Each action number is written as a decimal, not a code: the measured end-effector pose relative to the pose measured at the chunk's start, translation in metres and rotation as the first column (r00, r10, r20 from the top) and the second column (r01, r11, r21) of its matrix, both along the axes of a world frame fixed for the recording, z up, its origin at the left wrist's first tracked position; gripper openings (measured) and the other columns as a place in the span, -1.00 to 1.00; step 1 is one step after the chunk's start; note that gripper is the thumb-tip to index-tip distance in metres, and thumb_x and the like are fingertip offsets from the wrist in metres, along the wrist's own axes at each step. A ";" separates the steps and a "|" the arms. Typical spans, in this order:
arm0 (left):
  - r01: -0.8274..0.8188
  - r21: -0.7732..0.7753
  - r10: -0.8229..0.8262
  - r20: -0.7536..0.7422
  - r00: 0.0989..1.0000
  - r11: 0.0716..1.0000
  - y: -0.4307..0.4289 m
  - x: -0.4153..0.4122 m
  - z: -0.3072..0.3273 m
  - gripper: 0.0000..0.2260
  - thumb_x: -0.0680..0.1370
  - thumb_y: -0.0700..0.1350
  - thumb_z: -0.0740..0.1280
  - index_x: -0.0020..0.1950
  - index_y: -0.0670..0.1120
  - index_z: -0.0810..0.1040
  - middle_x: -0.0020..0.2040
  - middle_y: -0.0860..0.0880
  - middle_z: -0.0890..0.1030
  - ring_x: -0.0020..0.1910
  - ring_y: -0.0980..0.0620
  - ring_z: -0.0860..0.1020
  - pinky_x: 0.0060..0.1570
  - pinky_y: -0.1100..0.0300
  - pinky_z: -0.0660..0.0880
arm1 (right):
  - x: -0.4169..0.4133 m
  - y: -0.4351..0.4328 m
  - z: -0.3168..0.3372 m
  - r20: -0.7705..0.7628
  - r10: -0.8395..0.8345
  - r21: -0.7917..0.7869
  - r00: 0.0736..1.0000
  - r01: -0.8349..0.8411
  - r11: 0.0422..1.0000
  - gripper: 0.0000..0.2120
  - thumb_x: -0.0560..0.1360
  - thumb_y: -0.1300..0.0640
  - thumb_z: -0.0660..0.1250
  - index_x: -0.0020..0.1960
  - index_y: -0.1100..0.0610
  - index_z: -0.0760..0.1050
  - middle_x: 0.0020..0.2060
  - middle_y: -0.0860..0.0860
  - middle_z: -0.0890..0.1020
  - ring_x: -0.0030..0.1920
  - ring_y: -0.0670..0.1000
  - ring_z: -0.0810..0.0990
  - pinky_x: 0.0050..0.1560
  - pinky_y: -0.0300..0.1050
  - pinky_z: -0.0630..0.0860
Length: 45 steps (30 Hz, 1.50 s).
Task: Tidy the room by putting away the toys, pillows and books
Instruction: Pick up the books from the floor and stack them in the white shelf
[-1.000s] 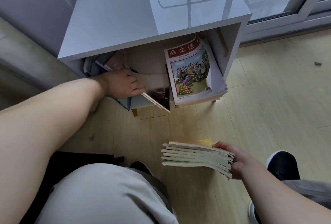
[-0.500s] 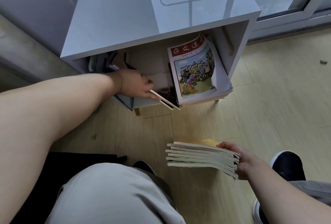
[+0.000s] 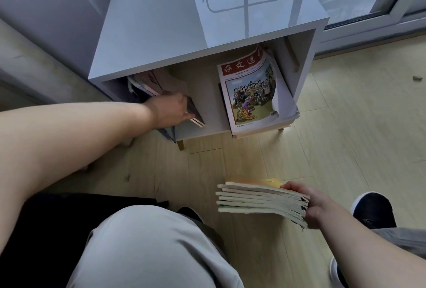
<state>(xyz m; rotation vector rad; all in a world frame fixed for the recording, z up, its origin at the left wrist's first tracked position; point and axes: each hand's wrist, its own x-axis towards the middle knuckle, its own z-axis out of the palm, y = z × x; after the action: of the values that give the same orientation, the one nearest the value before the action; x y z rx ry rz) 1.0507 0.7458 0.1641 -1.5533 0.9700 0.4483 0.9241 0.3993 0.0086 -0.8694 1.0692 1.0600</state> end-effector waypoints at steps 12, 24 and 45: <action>0.010 0.082 -0.011 0.013 1.000 0.997 0.051 -0.012 -0.008 -0.29 0.66 -0.15 0.23 0.67 0.05 -0.15 0.40 -0.25 0.38 0.28 -0.24 0.39 0.26 -0.06 0.34 | -0.003 -0.001 -0.002 -0.003 -0.001 0.026 1.000 0.001 1.000 -0.84 0.46 0.25 0.36 -0.20 0.36 0.55 -0.39 0.24 0.65 -0.50 0.18 0.65 -0.48 0.10 0.64; -0.145 0.087 0.144 0.014 0.990 0.986 0.043 -0.005 -0.001 -0.35 0.68 -0.21 0.19 0.68 0.00 -0.07 0.25 -0.26 0.47 0.10 -0.18 0.50 0.01 0.07 0.48 | -0.001 -0.001 -0.001 -0.013 0.005 0.043 1.000 -0.004 0.999 -0.82 0.50 0.23 0.35 -0.15 0.37 0.54 -0.38 0.28 0.65 -0.51 0.21 0.65 -0.56 0.10 0.58; -0.100 -0.065 0.105 0.086 0.991 0.993 0.012 -0.009 -0.036 -0.25 0.61 -0.21 0.33 0.63 -0.11 -0.10 0.24 -0.39 0.49 0.12 -0.29 0.53 0.08 -0.11 0.51 | 0.001 -0.003 -0.005 -0.023 0.013 0.044 1.000 -0.012 0.999 -0.75 0.50 0.22 0.37 -0.26 0.38 0.56 -0.39 0.27 0.65 -0.51 0.21 0.64 -0.53 0.11 0.61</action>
<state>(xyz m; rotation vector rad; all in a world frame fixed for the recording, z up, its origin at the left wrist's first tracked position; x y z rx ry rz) 1.0422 0.7578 0.1282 -1.6693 0.8443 0.4204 0.9250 0.3964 0.0037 -0.8307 1.0575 1.1023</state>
